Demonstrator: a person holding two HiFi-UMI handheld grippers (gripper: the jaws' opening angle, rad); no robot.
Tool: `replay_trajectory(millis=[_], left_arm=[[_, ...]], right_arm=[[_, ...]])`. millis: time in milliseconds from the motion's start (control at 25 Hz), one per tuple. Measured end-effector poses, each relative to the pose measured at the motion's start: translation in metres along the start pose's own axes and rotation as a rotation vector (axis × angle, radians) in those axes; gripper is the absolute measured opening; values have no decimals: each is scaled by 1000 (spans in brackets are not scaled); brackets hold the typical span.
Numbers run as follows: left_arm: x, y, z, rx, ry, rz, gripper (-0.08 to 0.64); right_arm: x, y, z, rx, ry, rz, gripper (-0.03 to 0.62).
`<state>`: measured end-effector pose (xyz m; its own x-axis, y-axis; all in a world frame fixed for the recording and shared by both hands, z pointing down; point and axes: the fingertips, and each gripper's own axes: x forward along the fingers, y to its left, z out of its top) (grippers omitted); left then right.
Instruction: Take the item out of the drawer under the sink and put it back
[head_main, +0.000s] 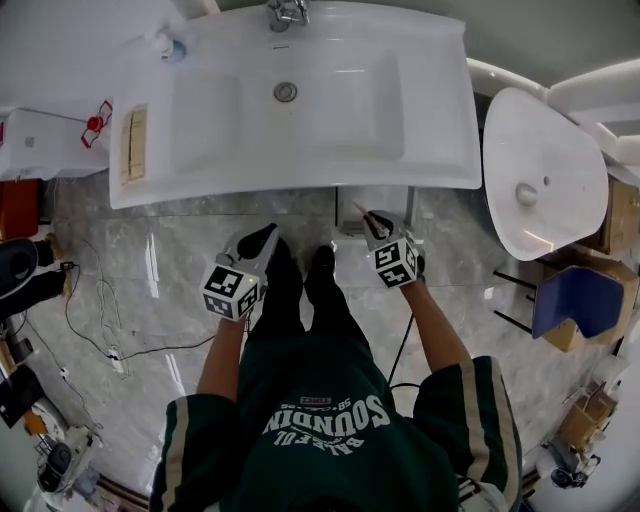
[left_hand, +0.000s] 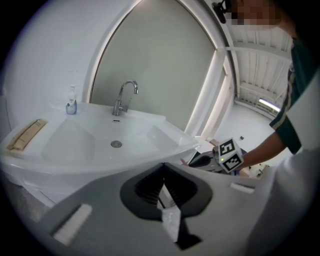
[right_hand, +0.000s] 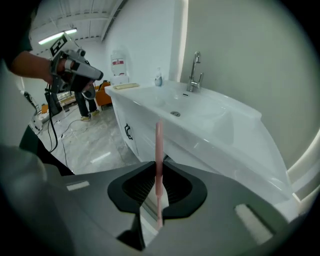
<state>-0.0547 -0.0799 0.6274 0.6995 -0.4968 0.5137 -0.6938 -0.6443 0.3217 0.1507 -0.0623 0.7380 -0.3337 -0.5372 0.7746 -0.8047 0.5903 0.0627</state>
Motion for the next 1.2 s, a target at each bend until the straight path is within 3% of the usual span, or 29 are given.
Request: replay_trajectory(millis=[280,560,1040,1200], left_arm=[[-3,15,-24,-18,32,39,51],[0,28,-50,-47,72,68,50],[-3,47,-76,-63,113,100,51],[-6,52,-83,-69,125,112,51]], right_arm=[[56,-11,-38,-84,138,15,51],[112,-29,-78,15,254,-23,51],[177,-33,-122,8,372,-15,51],[189,-31,-131,51,388,15,51]])
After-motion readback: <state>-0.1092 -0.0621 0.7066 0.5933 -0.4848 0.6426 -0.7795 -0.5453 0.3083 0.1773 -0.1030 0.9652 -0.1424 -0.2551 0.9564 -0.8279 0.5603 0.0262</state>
